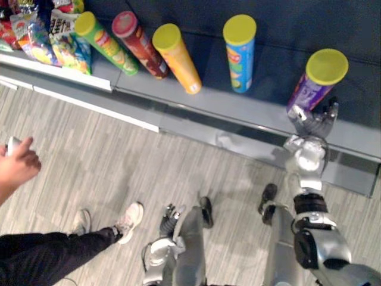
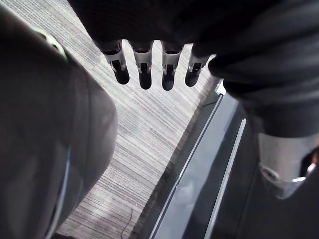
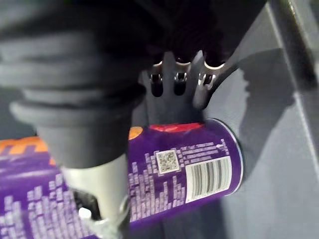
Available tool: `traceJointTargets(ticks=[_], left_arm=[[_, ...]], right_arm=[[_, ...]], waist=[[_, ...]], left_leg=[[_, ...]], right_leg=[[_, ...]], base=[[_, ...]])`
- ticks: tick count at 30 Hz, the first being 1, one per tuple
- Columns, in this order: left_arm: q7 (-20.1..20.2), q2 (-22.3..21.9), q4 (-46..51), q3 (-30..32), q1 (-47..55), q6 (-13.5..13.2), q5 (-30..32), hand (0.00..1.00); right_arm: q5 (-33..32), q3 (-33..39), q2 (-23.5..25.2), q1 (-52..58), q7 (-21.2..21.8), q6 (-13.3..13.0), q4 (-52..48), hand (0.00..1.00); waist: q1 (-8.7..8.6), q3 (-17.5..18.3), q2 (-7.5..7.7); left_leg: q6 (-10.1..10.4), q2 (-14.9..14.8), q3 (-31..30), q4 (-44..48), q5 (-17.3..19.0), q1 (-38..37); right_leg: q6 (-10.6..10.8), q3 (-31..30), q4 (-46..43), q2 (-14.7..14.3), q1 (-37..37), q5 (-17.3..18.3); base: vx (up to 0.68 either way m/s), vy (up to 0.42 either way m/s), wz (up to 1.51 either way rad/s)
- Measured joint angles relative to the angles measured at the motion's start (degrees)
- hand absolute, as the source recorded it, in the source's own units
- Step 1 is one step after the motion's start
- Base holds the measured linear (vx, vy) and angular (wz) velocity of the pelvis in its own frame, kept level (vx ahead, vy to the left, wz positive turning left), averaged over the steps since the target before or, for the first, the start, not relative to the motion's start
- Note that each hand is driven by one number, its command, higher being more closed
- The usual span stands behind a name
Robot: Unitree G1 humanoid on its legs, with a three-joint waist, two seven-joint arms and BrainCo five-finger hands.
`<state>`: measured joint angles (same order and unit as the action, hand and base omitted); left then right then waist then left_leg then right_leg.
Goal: Put the gum and the chips on the shelf.
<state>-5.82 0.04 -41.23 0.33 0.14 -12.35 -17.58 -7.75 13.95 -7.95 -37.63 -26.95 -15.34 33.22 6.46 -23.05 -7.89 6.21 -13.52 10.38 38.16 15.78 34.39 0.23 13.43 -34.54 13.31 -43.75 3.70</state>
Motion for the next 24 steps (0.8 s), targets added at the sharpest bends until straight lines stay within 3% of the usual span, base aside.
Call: traceJointTargets(ticks=[6,17,21,24], left_arm=[[0.06,0.16,-2.35,0.37,-0.55,0.04,0.44,0.00],[-0.04,1.08,-9.25,2.36,-1.45,0.66,5.43,0.00],[-0.20,1.72,-15.25,4.58,-1.47,1.84,9.36,0.00],[-0.12,2.00,-16.47,6.52,-0.32,1.80,11.77,0.00]], right_arm=[[-0.08,-1.07,0.87,5.13,2.23,-0.21,2.13,0.00],[-0.05,-2.04,6.54,26.81,7.17,1.02,3.71,0.00],[0.43,-3.39,5.97,36.34,10.57,1.12,3.94,0.00],[1.31,-5.17,4.86,41.68,13.98,1.14,5.76,0.00]], waist=[[-0.25,0.63,0.85],[-2.68,3.21,5.22],[-5.17,7.80,7.11],[-5.56,9.80,8.05]], left_leg=[[0.53,-1.20,0.27,-0.07,0.69,-2.93],[1.67,-3.13,4.03,-7.65,1.04,-18.70],[1.80,-1.15,5.87,-14.80,-0.90,-23.78],[1.54,0.17,8.38,-18.94,-1.72,-27.45]], right_leg=[[0.13,0.02,1.34,-1.39,3.14,0.02],[1.25,-0.81,10.18,-5.52,17.47,-1.28],[2.55,-2.08,19.54,-6.56,22.66,-5.10],[3.16,-4.18,26.78,-7.22,26.49,-9.11]], base=[[0.03,-0.005,-0.09],[0.07,0.008,-0.17],[0.12,0.073,-0.16],[0.12,0.107,-0.33]])
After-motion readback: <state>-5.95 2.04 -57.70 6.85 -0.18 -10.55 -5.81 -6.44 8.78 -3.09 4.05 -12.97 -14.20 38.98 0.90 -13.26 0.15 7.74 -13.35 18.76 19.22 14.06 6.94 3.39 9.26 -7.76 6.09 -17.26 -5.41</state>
